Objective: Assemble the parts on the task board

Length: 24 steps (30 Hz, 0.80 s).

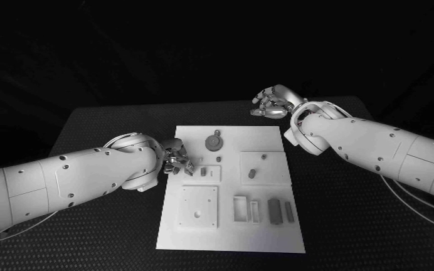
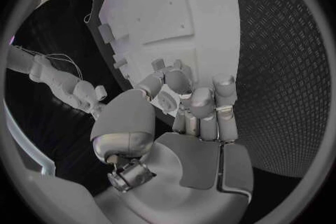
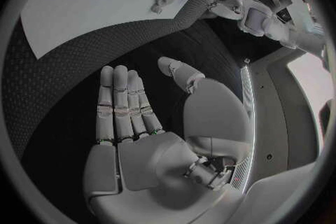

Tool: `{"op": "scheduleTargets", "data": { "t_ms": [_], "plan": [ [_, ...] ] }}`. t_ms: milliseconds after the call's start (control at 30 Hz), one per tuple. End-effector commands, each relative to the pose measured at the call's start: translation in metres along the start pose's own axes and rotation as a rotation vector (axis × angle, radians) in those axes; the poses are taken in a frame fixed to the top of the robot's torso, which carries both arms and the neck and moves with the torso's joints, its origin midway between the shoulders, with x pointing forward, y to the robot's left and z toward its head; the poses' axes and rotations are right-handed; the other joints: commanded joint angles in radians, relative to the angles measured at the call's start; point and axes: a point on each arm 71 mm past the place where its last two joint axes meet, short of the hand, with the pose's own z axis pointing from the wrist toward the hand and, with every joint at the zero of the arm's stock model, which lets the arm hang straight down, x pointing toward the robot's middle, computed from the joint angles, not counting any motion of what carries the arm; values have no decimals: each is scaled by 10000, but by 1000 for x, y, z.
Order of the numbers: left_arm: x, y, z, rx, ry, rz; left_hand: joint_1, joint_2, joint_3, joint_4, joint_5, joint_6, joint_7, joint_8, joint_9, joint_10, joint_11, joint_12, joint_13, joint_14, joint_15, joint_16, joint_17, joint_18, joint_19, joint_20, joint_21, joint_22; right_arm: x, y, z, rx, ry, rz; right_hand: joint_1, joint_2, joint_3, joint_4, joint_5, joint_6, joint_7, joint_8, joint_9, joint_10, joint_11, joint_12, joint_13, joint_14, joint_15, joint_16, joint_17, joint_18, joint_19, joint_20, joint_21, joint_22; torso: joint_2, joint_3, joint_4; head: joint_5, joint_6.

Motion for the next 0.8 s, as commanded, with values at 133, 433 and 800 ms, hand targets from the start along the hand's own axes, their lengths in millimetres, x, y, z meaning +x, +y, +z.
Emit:
{"op": "scheduleTargets", "data": {
  "t_ms": [133,433,800],
  "plan": [
    [1,-2,-1,94,-202,-123,39,116,230,-204,52,1027,-635,58,66,-101,-22,51,-19,-39,-254,-16,-15,182,14,-718,1,101,1,1,0,-111,118,-12,-62,33,-71,10,47,-60,156,42,-17,-70,-18,63,-13,-55,20,13,-11,161,9,29,-48,227,0,6,7,-4,-9],
    [3,-2,-2,119,-230,29,40,111,236,-215,84,1048,-644,59,88,-104,-31,55,-30,-40,-257,-19,-22,181,10,-719,-2,101,1,1,0,-112,134,-12,-63,34,-75,8,51,-61,157,43,-18,-71,-18,68,-19,-55,21,15,-13,161,10,29,-51,228,-4,7,12,10,-12],
    [7,0,-2,52,-119,191,31,101,237,-216,110,1064,-649,58,106,-104,-36,61,-38,-39,-260,-19,-27,179,8,-718,-4,100,1,0,-1,-98,130,-16,-61,34,-77,5,56,-62,157,45,-20,-73,-18,73,-26,-55,21,17,-16,161,11,29,-55,228,3,7,-3,28,-31]
  ]
}}
